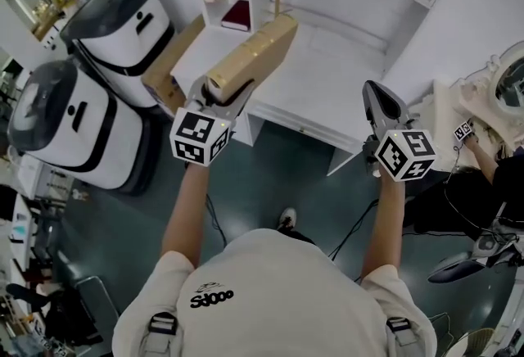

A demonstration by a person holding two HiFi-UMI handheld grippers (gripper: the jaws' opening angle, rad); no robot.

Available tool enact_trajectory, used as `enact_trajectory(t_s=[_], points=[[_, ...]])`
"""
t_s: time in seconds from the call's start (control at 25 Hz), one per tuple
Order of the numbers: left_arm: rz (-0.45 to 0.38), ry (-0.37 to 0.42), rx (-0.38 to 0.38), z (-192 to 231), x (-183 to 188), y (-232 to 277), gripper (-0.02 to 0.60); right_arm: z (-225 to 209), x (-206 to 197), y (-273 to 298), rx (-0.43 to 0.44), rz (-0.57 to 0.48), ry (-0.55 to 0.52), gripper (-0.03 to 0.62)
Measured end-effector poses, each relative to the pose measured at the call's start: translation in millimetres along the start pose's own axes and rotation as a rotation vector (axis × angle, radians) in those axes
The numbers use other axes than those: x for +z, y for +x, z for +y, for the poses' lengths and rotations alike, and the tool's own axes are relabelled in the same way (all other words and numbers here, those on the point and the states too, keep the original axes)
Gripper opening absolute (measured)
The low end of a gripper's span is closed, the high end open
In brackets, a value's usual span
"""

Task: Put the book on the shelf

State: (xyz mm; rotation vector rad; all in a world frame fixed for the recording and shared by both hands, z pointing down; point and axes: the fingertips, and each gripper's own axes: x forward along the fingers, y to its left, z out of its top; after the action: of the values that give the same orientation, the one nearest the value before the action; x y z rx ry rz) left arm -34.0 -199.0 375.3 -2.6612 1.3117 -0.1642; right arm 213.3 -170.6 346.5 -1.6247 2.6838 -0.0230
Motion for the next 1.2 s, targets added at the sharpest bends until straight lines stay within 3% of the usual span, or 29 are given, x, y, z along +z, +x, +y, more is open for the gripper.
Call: enact_trajectory(t_s=[0.56,0.92,1.2], points=[[0.022,0.009,0.026,23.4,5.1,119.0,0.245,-100.3,18.3,80.9,0.03,-0.003,-0.021,0.0],[-0.002,0.071,-0.017,69.8,-2.0,152.3,0.246,-104.9,21.0,138.3,0.003,0.006,-0.054,0.0],[-0.071,0.149,-0.077,140.2,23.1,180.1,0.245,-85.2,59.3,197.7,-0.05,-0.072,-0.1,0.002]])
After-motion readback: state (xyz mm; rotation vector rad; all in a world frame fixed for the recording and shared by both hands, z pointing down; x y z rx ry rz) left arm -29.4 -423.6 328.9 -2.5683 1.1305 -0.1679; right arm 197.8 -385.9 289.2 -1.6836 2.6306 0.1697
